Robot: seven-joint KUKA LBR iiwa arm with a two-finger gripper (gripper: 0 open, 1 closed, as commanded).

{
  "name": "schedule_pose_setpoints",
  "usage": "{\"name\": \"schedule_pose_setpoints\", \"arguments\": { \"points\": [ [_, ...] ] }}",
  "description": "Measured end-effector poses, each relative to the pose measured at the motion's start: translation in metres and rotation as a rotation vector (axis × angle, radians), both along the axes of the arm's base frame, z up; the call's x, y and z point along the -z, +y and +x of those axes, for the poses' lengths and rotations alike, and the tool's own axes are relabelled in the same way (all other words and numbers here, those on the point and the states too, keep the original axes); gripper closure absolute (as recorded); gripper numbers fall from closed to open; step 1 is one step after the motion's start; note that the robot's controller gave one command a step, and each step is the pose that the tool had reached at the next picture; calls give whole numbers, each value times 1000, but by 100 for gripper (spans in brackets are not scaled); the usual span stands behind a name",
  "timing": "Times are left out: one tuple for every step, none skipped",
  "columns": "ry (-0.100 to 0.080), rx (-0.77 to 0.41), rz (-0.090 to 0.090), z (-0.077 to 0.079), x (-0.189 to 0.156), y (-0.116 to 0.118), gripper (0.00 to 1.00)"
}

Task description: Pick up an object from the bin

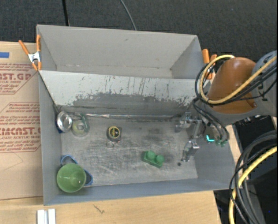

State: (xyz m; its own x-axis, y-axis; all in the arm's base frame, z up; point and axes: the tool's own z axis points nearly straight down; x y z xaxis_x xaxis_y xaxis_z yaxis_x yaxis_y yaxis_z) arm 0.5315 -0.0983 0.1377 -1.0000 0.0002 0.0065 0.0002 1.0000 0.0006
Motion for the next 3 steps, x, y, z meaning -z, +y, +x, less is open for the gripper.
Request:
{"name": "schedule_pose_setpoints", "arguments": {
  "points": [
    [-13, -163, -2, -6, 67, 83, 0],
    [-17, -158, -3, -4, 62, 80, 100],
    [-17, -126, -2, 22, -78, 76, 100]
  ]
}}
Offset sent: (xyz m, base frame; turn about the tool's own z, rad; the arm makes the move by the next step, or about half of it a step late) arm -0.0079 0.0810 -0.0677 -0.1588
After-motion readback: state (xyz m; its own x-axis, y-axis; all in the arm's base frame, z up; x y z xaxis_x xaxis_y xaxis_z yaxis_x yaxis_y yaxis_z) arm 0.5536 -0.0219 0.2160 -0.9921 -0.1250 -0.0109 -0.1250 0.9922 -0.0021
